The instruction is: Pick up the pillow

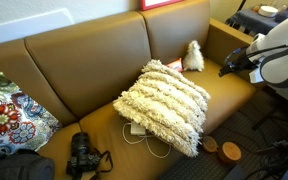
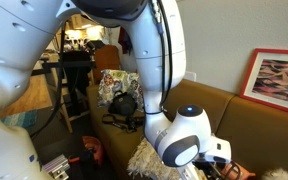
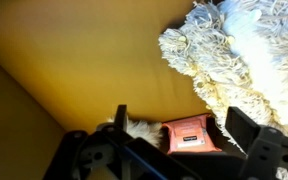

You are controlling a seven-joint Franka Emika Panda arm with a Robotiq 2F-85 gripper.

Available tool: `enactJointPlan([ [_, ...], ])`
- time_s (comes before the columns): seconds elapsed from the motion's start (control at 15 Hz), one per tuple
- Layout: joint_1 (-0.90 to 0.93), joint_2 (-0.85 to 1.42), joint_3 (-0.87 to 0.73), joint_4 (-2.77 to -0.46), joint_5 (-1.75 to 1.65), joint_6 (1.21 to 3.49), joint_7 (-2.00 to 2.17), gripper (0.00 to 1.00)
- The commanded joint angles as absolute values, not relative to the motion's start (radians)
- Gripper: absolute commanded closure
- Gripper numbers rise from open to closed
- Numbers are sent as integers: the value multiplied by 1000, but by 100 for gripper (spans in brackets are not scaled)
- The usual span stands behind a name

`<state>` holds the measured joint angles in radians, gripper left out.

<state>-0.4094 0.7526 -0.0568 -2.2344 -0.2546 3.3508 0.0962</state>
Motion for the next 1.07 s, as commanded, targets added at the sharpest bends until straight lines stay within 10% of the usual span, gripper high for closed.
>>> enactJointPlan([
  [0.0,-551,779,86,-2248,-262,3303,-4,0],
  [1.0,-724,891,316,-2262,-232,3093,-269,0],
])
